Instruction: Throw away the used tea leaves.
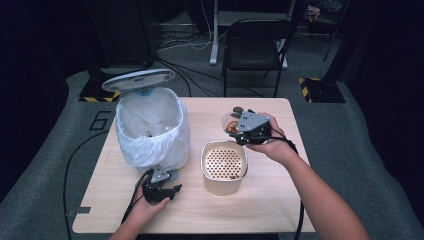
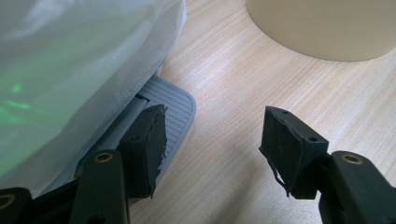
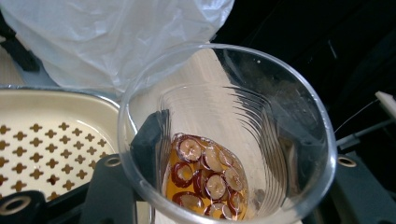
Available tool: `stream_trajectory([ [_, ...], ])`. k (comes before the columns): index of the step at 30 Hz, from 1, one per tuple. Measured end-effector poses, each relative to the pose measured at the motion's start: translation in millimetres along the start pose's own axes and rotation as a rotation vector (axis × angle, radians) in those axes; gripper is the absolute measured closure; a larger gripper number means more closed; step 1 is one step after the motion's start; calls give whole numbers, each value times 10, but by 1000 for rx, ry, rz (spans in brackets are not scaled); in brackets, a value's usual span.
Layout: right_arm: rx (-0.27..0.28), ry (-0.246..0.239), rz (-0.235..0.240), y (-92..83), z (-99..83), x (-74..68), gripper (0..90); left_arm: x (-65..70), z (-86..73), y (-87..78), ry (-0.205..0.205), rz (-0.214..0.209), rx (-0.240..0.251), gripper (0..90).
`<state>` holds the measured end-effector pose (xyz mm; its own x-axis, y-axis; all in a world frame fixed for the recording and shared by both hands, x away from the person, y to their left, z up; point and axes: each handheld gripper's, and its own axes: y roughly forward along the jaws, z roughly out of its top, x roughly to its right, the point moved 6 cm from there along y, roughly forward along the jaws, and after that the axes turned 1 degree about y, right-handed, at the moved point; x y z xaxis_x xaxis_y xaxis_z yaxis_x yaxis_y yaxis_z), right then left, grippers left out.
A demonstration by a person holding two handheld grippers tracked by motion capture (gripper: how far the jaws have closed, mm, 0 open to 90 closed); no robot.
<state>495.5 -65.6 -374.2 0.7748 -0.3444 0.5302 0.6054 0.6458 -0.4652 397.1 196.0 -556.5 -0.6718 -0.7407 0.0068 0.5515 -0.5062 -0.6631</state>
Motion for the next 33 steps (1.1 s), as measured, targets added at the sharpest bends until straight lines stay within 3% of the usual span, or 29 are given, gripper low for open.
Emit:
stream_trajectory([
  [1,2,-48,-11,0,8,-28,434,4,0,3,-6,3,3,402],
  [6,9,-110,-27,10,26,-79,435,5,0,4,-8,3,4,402],
  [7,12,-148,-33,9,37,-106,435,6,0,4,-8,4,4,402],
  [11,3,-199,-32,15,40,-149,436,6,0,4,-8,4,4,402],
  [12,-3,-236,-36,21,38,-184,436,6,0,4,-8,4,4,402],
  [33,-36,-466,-169,6,19,-402,438,2,0,2,0,7,0,402],
])
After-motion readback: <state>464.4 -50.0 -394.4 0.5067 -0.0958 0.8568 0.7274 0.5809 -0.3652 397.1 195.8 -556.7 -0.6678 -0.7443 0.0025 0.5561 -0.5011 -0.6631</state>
